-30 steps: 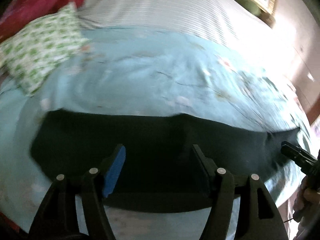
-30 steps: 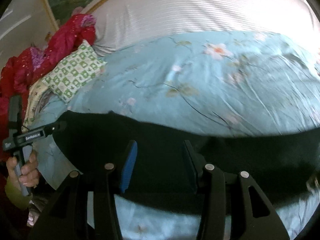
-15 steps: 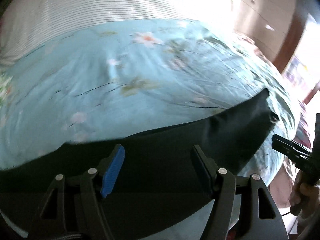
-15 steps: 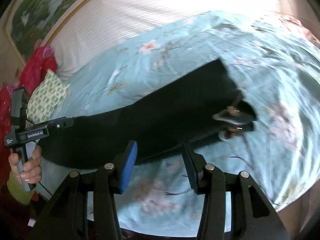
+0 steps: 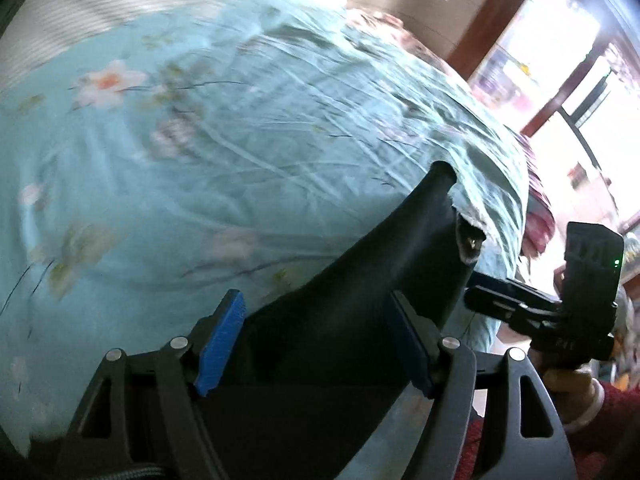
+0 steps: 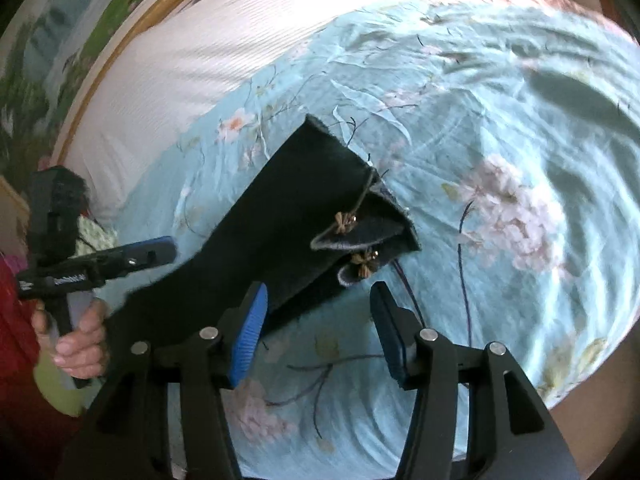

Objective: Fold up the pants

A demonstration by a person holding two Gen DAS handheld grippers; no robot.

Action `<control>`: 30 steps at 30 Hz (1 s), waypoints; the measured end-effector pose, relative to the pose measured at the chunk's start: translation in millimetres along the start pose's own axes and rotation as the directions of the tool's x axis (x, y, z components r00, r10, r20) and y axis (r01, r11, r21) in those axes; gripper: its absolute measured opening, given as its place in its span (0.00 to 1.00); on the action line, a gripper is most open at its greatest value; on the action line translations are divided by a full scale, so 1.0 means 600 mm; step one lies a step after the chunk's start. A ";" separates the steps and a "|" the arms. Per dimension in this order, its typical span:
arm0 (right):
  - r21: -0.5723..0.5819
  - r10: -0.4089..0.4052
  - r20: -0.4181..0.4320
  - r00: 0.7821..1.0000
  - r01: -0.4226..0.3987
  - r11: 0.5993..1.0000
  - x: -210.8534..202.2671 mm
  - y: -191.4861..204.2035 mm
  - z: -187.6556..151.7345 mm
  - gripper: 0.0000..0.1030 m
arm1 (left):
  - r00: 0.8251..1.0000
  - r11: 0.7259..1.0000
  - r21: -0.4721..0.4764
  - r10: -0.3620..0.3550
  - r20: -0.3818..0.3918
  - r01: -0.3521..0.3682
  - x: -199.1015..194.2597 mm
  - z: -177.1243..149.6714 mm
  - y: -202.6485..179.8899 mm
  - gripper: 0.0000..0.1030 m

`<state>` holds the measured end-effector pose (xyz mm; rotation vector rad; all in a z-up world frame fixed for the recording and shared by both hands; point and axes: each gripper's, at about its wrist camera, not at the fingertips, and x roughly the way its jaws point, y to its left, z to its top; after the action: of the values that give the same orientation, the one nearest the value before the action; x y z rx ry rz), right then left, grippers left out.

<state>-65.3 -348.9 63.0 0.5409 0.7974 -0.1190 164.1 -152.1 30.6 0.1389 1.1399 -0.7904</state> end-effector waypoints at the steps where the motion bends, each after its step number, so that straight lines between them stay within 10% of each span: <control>1: 0.017 0.006 0.005 1.000 -0.007 1.000 0.002 -0.003 0.001 0.53 | 1.000 1.000 0.011 -0.018 -0.020 0.018 0.013 0.009 -0.003 0.71; 9: 0.094 0.019 0.094 0.995 -0.028 0.995 0.004 -0.020 -0.002 0.51 | 0.994 0.995 0.085 -0.043 -0.104 0.052 0.093 0.056 -0.045 0.71; 15: 0.111 0.010 0.114 0.993 -0.023 0.994 0.000 -0.044 -0.006 0.17 | 0.983 0.987 0.106 -0.100 -0.152 0.117 0.139 0.087 -0.071 0.68; 19: 0.102 0.026 0.127 0.992 -0.039 0.994 -0.012 -0.054 -0.010 0.13 | 0.982 0.982 0.150 -0.092 -0.167 0.118 0.161 0.095 -0.087 0.65; 24: 0.086 0.038 0.127 0.991 -0.049 0.995 -0.012 -0.055 -0.014 0.12 | 0.967 0.969 0.142 -0.175 -0.184 0.202 0.167 0.102 -0.093 0.25; 30: 0.072 0.073 0.127 0.989 -0.083 0.994 -0.018 -0.046 -0.008 0.12 | 0.975 0.971 0.141 -0.176 -0.136 0.195 0.145 0.093 -0.105 0.17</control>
<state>-84.4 -371.1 56.2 0.6308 0.6514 -0.1103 183.2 -267.4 -1.1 0.2138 1.2197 -1.0491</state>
